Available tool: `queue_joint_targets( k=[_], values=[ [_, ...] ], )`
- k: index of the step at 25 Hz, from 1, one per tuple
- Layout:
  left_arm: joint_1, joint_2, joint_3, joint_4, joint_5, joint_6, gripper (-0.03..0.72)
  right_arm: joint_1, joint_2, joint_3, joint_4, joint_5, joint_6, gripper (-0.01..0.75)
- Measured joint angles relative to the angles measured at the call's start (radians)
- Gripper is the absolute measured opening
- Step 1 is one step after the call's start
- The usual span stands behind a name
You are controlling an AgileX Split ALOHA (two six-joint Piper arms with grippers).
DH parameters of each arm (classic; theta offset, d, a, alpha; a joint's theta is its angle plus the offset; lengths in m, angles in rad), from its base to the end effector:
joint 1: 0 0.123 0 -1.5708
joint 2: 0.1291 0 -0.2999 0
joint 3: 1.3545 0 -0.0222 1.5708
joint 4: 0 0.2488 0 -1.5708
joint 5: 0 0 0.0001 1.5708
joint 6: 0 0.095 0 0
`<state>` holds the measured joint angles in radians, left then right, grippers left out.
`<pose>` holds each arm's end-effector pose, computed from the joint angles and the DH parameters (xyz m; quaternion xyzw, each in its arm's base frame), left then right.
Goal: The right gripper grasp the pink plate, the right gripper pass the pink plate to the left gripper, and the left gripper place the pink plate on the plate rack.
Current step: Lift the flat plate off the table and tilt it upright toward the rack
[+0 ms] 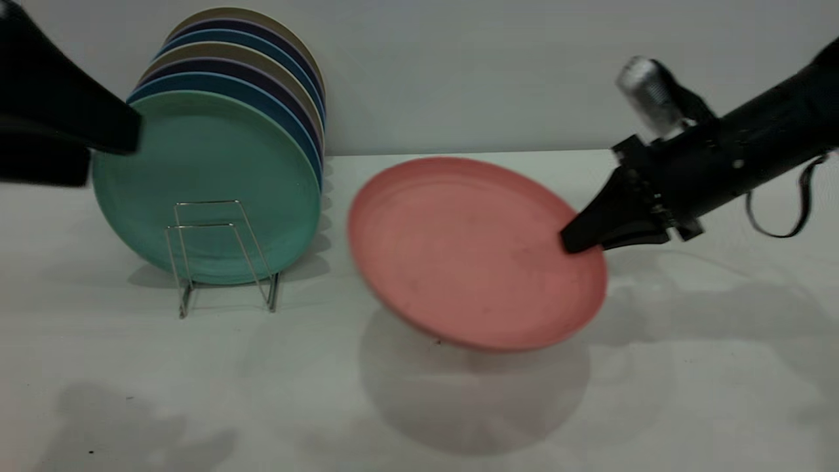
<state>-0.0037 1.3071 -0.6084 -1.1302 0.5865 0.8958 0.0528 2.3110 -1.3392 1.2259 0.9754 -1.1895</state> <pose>0.2279 -0.0485 0.2317 0.0156 0.9140 -0.2698 0.3025 0.4125 0.0960 0.0801 -0.1556 0.8840 0.4215 0.1293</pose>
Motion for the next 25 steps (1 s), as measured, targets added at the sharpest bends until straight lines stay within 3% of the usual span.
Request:
queue_joint_targets(
  k=[7, 15, 25],
  values=[
    [0.0, 0.191, -0.009, -0.15, 0.021, 0.155, 0.566, 0.049, -0.036, 0.0, 0.018, 0.079, -0.015, 0.02],
    [0.0, 0.276, -0.009, -0.364, 0.031, 0.338, 0.566, 0.121, -0.063, 0.0, 0.023, 0.078, -0.016, 0.019],
    [0.0, 0.276, -0.009, -0.392, 0.051, 0.366, 0.563, 0.184, -0.063, 0.0, 0.062, 0.081, -0.019, 0.019]
  ],
)
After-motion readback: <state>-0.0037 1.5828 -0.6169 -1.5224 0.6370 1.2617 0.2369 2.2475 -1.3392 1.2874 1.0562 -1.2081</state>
